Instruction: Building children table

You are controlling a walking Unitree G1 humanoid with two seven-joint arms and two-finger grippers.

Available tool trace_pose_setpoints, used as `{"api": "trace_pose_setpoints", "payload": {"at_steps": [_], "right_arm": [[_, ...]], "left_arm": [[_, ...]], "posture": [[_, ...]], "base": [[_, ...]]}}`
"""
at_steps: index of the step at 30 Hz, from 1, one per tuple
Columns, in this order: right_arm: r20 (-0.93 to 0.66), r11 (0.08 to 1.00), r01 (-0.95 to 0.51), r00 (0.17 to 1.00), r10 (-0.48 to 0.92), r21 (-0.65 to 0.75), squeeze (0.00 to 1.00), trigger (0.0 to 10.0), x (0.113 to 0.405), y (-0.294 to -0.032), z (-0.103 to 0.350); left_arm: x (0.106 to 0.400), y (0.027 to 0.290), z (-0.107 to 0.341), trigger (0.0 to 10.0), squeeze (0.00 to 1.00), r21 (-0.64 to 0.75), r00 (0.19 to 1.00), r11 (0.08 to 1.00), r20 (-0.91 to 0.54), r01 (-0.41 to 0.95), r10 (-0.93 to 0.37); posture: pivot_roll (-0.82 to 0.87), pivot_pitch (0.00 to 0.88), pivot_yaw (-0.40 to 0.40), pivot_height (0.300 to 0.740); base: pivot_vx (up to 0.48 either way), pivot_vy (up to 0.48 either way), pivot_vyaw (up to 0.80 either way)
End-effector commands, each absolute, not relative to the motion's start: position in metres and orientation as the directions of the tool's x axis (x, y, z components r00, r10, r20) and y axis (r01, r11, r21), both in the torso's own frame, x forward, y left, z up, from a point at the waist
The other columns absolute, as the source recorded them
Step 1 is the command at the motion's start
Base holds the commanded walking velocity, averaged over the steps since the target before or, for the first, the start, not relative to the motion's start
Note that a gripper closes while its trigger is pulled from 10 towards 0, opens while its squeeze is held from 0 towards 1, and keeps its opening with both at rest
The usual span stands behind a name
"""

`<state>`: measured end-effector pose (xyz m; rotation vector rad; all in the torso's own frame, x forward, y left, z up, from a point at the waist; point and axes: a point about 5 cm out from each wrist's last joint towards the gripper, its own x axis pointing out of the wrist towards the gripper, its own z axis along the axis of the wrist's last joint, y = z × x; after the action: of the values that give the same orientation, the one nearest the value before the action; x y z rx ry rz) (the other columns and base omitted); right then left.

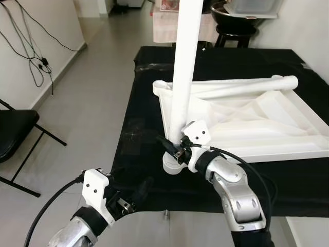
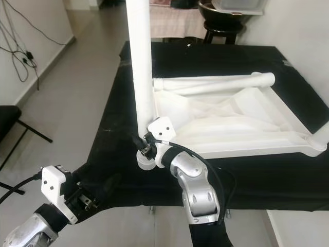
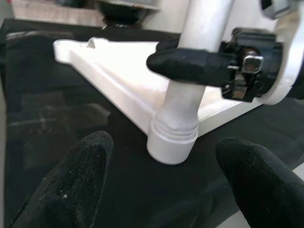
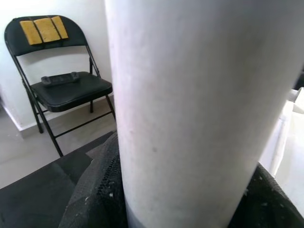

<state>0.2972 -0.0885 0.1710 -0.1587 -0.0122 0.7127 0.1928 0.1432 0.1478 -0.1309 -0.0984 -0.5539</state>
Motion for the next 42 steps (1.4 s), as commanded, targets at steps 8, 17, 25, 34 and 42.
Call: {"api": "trace_pose_setpoints", "payload": {"at_steps": [8,17,25,34,42], "right_arm": [[-0.144,0.469,-0.879,0.477,0.867,-0.084,1.00,10.0,0.294,-0.068,0.166],[-0.186,-0.047,-0.979,-0.010,0.982,-0.198,0.00,10.0,0.307,-0.057,0.202],[-0.231,-0.164,-0.968,-0.118,0.966,-0.191,0.00,4.7,0.329,-0.059,0.221],[-0.241,-0.227,-0.960,-0.184,0.953,-0.164,0.00,0.0,0.340,-0.072,0.231],[-0.208,-0.033,-0.977,0.012,0.978,-0.212,0.00,0.0,0.334,-0.090,0.212]], "left_arm": [[0.192,0.145,0.142,10.0,0.00,-0.104,0.857,0.852,0.106,0.513,-0.504],[0.187,0.140,0.143,10.0,0.00,-0.112,0.853,0.846,0.108,0.521,-0.511],[0.181,0.136,0.145,10.0,0.00,-0.121,0.852,0.844,0.109,0.523,-0.512],[0.176,0.134,0.146,10.0,0.00,-0.131,0.851,0.841,0.109,0.525,-0.514],[0.177,0.139,0.146,10.0,0.00,-0.132,0.850,0.840,0.103,0.526,-0.516]], "posture": [[-0.09,0.104,-0.063,0.740],[-0.06,0.113,-0.072,0.740],[-0.04,0.145,-0.084,0.740],[-0.05,0.157,-0.078,0.740],[-0.08,0.159,-0.058,0.740]], "base": [[0.000,0.000,0.00],[0.000,0.000,0.00],[0.000,0.000,0.00],[0.000,0.000,0.00],[0.000,0.000,0.00]]}}
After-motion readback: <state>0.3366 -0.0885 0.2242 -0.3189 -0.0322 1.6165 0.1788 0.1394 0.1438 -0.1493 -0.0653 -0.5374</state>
